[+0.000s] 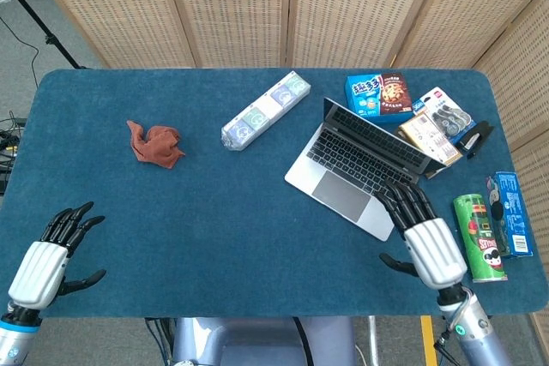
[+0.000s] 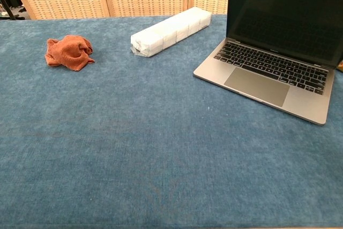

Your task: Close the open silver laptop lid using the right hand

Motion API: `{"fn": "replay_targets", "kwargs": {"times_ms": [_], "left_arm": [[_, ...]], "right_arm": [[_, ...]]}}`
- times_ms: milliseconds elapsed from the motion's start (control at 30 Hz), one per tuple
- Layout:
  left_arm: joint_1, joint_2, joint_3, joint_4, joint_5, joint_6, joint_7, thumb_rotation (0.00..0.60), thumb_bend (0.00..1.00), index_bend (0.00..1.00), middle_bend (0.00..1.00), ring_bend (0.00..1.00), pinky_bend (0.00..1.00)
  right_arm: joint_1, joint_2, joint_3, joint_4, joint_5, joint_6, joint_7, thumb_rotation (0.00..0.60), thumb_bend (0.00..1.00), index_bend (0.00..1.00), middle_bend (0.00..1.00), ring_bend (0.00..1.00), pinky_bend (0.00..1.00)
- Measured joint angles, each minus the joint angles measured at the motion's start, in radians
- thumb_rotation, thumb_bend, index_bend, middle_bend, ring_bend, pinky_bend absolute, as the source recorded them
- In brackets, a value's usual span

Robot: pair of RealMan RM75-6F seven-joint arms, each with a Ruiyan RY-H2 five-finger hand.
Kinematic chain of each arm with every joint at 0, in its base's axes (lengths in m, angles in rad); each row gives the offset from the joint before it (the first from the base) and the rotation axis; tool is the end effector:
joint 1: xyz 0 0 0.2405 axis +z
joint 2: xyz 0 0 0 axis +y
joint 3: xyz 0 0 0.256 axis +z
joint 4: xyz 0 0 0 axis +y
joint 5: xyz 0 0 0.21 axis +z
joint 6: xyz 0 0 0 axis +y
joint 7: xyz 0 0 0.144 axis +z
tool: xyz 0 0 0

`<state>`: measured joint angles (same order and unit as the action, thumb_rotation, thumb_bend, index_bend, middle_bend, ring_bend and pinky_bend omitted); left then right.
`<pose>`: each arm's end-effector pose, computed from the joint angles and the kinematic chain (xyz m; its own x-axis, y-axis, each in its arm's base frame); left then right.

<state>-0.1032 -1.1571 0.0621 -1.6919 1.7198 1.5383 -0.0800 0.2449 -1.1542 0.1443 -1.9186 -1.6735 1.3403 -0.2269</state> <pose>-0.2645 0.1571 0.1240 0.2241 0.0820 0.9711 0.9519 -0.2321 -0.2000 -0.1794 -0.2202 0.1212 0.3227 0.0230 0.9462 -0.8688 -0.3894 0.3058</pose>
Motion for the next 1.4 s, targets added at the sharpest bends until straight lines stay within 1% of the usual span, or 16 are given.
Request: {"fn": "replay_targets", "kwargs": {"times_ms": [167,333,433,533,767,967,1067,1200,1400], "left_arm": [[-0.001,0.001,0.002,0.001,0.005,-0.001,-0.003,0.6,0.13,0.18,0.09,0.1,0.09],[-0.003,0.002,0.006,0.001,0.013,-0.002,-0.006,0.6,0.13,0.18,0.09,0.1,0.1],[-0.004,0.002,0.008,0.003,0.016,-0.005,-0.008,0.6,0.13,0.18,0.09,0.1,0.1],[-0.006,0.002,0.01,0.003,0.018,-0.01,-0.009,0.6,0.13,0.18,0.09,0.1,0.1],[-0.008,0.002,0.016,0.001,0.028,-0.012,-0.013,0.6,0.13,0.18,0.09,0.1,0.1],[-0.013,0.001,0.023,0.004,0.034,-0.026,-0.016,0.6,0.13,0.18,0.09,0.1,0.1],[-0.017,0.0,0.029,0.004,0.04,-0.035,-0.012,0.6,0.13,0.18,0.09,0.1,0.1],[-0.019,0.001,0.036,-0.002,0.049,-0.04,-0.009,0.6,0.13,0.18,0.09,0.1,0.1],[-0.024,0.003,0.04,-0.002,0.052,-0.046,-0.016,0.6,0.13,0.18,0.09,0.1,0.1]], "right_arm": [[0.081,-0.023,0.055,-0.009,0.071,-0.087,-0.036,0.6,0.04,0.0,0.0,0.0,0.0],[0.149,-0.05,0.091,0.008,0.14,-0.156,-0.066,0.6,0.04,0.0,0.0,0.0,0.0],[0.188,-0.064,0.113,0.027,0.193,-0.195,-0.109,0.6,0.04,0.0,0.0,0.0,0.0],[0.216,-0.078,0.132,0.047,0.252,-0.222,-0.178,0.6,0.04,0.0,0.0,0.0,0.0],[0.296,-0.112,0.182,0.099,0.456,-0.277,-0.326,0.6,0.04,0.0,0.0,0.0,0.0],[0.35,-0.114,0.222,0.165,0.625,-0.295,-0.391,0.6,0.04,0.0,0.0,0.0,0.0],[0.367,-0.086,0.23,0.185,0.676,-0.294,-0.418,0.6,0.04,0.0,0.0,0.0,0.0],[0.38,-0.057,0.231,0.191,0.696,-0.291,-0.428,0.6,0.04,0.0,0.0,0.0,0.0],[0.399,-0.007,0.21,0.184,0.738,-0.293,-0.433,0.6,0.04,0.0,0.0,0.0,0.0]]}}
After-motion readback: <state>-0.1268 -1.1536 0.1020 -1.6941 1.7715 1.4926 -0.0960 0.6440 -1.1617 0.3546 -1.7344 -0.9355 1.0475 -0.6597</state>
